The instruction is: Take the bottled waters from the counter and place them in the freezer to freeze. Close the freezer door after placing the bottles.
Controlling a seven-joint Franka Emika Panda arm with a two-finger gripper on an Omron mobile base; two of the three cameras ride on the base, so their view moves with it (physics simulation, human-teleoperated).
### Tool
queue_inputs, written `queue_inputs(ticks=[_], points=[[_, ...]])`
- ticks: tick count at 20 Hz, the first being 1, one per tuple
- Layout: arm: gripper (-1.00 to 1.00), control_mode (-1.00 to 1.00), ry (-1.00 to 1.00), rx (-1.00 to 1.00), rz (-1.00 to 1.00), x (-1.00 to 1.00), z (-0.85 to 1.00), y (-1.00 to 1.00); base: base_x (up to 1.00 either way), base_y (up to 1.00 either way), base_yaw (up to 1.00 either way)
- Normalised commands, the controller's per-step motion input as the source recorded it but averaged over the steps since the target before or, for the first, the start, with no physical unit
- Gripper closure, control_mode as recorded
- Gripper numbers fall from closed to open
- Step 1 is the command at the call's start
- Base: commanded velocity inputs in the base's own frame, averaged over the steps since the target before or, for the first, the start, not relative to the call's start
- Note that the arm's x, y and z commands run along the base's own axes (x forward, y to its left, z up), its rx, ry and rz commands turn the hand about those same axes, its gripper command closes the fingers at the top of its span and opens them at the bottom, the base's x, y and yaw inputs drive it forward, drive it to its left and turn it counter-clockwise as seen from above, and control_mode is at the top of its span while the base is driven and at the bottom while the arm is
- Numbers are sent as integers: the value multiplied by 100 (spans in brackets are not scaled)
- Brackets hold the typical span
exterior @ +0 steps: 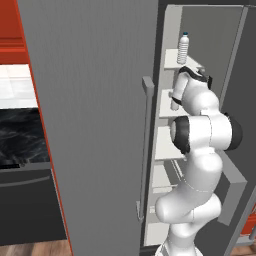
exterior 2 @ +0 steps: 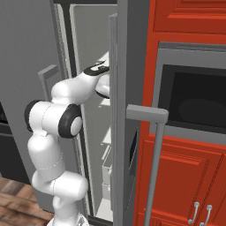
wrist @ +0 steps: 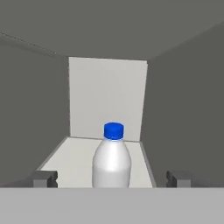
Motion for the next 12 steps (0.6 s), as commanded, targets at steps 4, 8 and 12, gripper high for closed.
queue_inputs(ticks=[4,8,12], points=[[-100,-100,-8,-2,0,-16,16,0,0,0,0],[-100,-100,0,0,0,0,0,0,0,0,0],[-100,-100,-1,0,0,-23,0,0,0,0,0]])
